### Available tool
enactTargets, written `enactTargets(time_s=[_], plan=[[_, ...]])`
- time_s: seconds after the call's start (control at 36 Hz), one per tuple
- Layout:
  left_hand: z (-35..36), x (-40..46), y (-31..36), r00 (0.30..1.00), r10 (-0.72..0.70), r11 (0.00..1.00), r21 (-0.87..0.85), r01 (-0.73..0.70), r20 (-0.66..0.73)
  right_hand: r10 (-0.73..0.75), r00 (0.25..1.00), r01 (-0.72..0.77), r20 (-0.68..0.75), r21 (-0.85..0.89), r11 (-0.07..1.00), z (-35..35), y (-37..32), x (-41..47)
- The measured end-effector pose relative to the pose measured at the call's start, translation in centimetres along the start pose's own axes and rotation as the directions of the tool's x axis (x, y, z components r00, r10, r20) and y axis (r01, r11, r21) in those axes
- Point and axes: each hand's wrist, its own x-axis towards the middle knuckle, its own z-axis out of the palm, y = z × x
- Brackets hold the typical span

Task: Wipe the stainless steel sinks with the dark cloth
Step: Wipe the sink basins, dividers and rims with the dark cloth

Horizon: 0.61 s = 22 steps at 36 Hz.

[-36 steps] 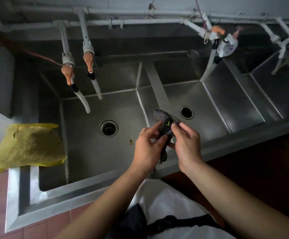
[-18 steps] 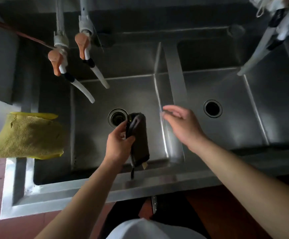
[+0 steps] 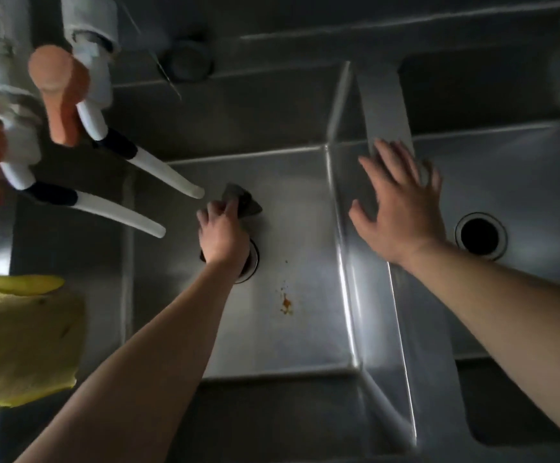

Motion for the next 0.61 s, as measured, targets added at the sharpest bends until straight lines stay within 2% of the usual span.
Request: enactTargets(time_s=[0.06, 0.11, 0.14, 0.19, 0.25, 0.33, 0.42, 0.53, 0.61], plan=[[1.9, 2.5, 0.2, 0.993, 0.067, 0.998, 0.008, -0.068, 0.102, 0.0, 1.0, 0.0, -0.02, 0.007, 1.0, 0.0, 0.1, 0.1], [4.1, 4.0, 0.2, 0.96, 0.13, 0.988, -0.118, -0.103, 0.247, -0.01, 0.999, 0.011, -0.035, 0.013, 1.0, 0.1, 0.1, 0.3], [5.2, 4.2, 0.1, 0.954, 0.145, 0.98, -0.169, -0.103, 0.261, -0.016, 0.999, 0.016, -0.042, 0.016, 1.0, 0.2, 0.1, 0.2], [6.4, 4.2, 0.0, 0.977, 0.13, 0.982, -0.155, -0.104, 0.17, -0.024, 0.998, 0.026, -0.058, 0.025, 0.999, 0.3, 0.1, 0.3], [6.7, 4.3, -0.2, 0.996, 0.044, 0.994, -0.104, -0.035, 0.082, -0.031, 0.997, 0.032, -0.065, 0.016, 0.999, 0.3, 0.2, 0.3], [7.8, 5.8, -0.9, 0.982, -0.134, 0.988, -0.061, 0.143, 0.135, -0.054, 0.996, 0.053, -0.069, -0.008, 0.999, 0.4, 0.3, 0.5], [9.5, 7.6, -0.9, 0.951, -0.239, 0.969, -0.018, 0.247, 0.196, -0.077, 0.994, 0.077, -0.082, -0.001, 0.997, 0.6, 0.3, 0.6], [10.7, 9.7, 0.8, 0.947, -0.298, 0.952, -0.035, 0.304, 0.118, -0.083, 0.991, 0.085, -0.103, 0.02, 0.996, 0.8, 0.5, 0.6], [10.8, 11.9, 2.0, 0.96, -0.271, 0.961, -0.029, 0.274, 0.075, -0.08, 0.993, 0.082, -0.091, 0.02, 0.996, 0.7, 0.5, 0.7]])
